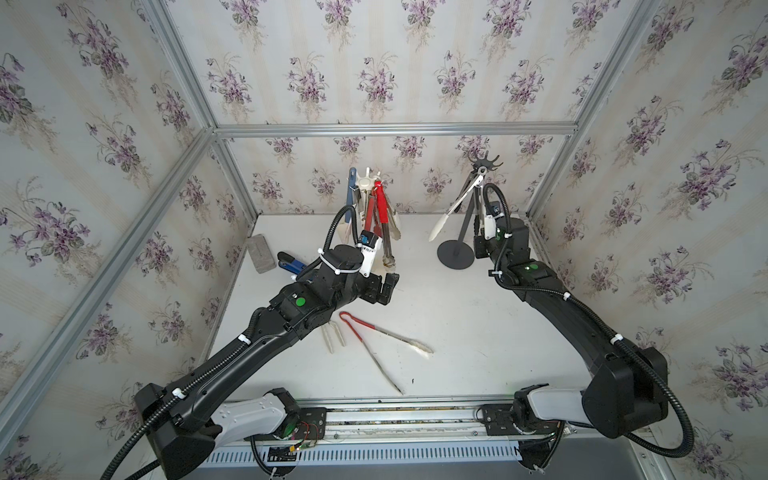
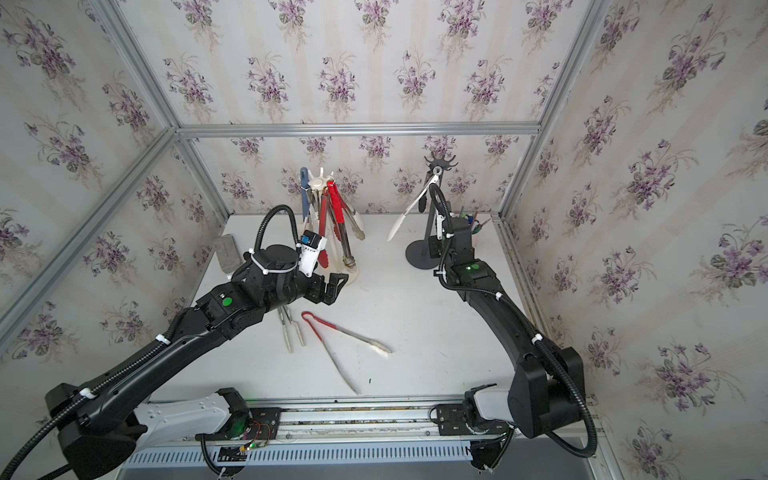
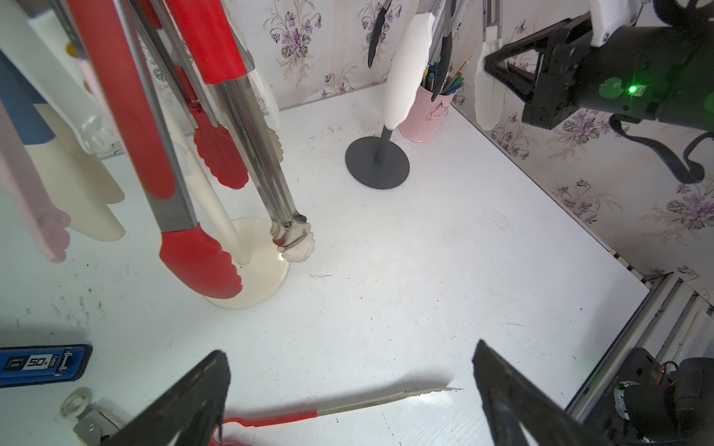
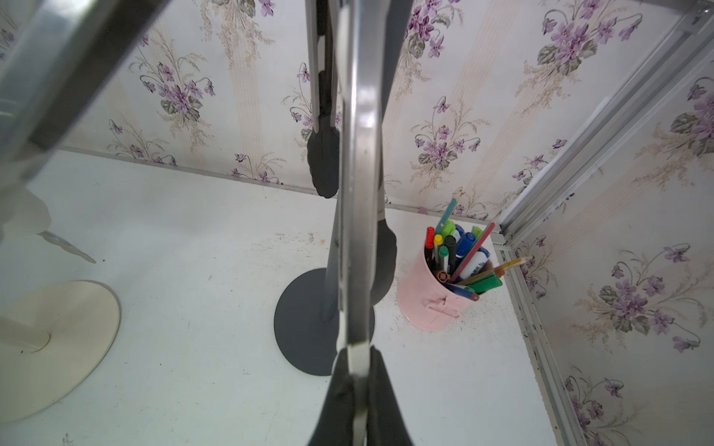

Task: Hang food tongs on kitchen utensil racks
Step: Hang the food tongs on the rack.

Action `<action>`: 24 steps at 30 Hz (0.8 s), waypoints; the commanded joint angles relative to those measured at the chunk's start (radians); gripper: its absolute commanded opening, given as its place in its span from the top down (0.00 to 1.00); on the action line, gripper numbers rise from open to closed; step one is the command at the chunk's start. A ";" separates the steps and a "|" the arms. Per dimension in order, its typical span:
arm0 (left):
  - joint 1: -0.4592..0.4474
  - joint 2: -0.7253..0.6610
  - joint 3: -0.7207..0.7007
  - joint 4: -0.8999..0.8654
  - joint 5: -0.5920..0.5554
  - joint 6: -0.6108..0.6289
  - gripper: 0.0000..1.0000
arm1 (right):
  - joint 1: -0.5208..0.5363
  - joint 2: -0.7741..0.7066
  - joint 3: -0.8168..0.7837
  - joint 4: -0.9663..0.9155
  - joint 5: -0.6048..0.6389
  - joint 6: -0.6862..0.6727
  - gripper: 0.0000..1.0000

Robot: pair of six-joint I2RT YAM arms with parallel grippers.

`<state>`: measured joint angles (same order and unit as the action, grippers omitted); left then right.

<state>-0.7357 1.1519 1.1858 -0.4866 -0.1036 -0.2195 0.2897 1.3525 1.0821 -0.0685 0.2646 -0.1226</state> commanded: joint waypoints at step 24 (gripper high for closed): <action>0.001 -0.006 -0.003 0.014 -0.007 -0.012 0.01 | 0.000 0.008 -0.003 -0.004 0.002 0.074 0.67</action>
<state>-0.7357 1.1454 1.1812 -0.4866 -0.1097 -0.2199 0.2893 1.3624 1.0782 -0.0761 0.2752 -0.0765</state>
